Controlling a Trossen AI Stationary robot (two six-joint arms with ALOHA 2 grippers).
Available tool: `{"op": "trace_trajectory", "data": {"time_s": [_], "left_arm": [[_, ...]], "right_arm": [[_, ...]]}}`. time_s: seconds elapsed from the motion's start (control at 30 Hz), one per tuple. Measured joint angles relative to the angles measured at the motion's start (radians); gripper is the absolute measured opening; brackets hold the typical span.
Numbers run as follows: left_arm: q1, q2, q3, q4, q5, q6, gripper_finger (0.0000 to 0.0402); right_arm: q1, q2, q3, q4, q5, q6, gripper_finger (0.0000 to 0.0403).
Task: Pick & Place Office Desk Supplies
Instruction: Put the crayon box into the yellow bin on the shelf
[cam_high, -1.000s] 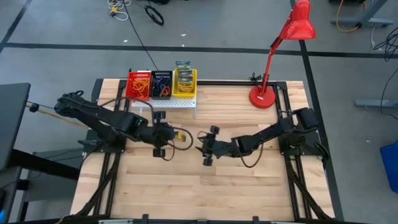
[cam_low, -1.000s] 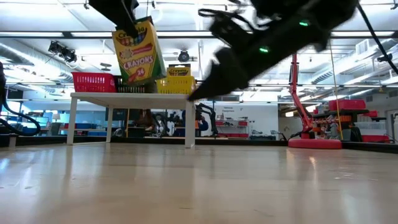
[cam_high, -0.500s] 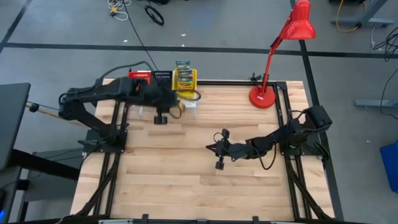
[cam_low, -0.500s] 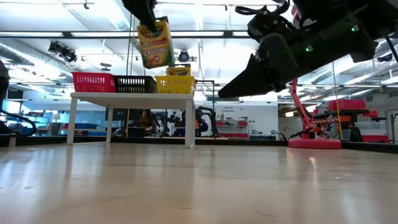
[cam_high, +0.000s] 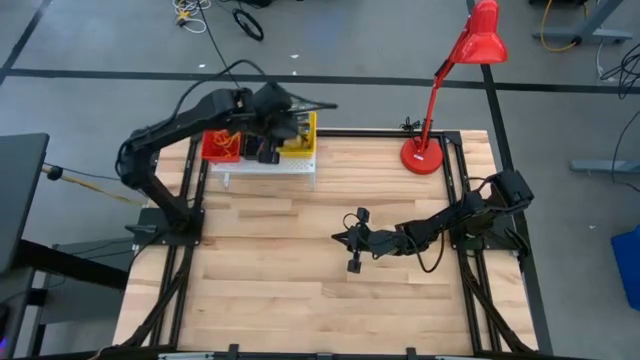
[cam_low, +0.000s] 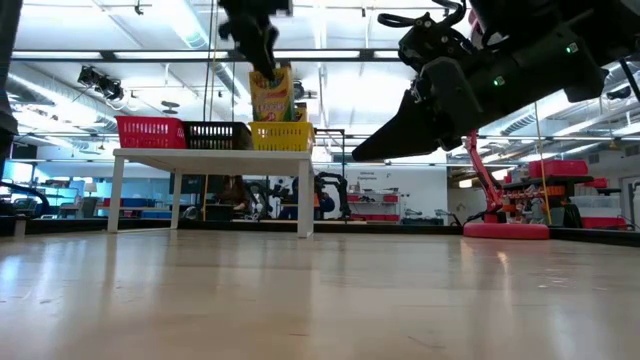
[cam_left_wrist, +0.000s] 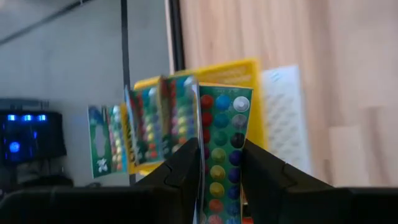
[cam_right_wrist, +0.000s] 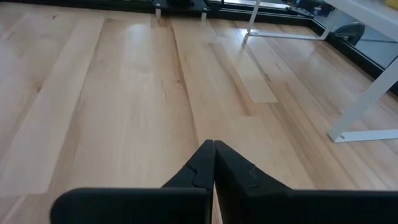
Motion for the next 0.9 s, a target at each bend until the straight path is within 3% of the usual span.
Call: {"op": "trace_trajectory", "data": {"time_s": [0.27,0.9], "left_arm": [[0.097,0.055,0.000,0.014,0.067,0.010,0.0109],[0.089,0.120,0.000,0.021,0.114,-0.036,0.0109]], "right_arm": [[0.000,0.001,0.000,0.000,0.000,0.000,0.0006],[-0.001,0.001,0.000,0.003,-0.008,-0.001,0.0009]]}}
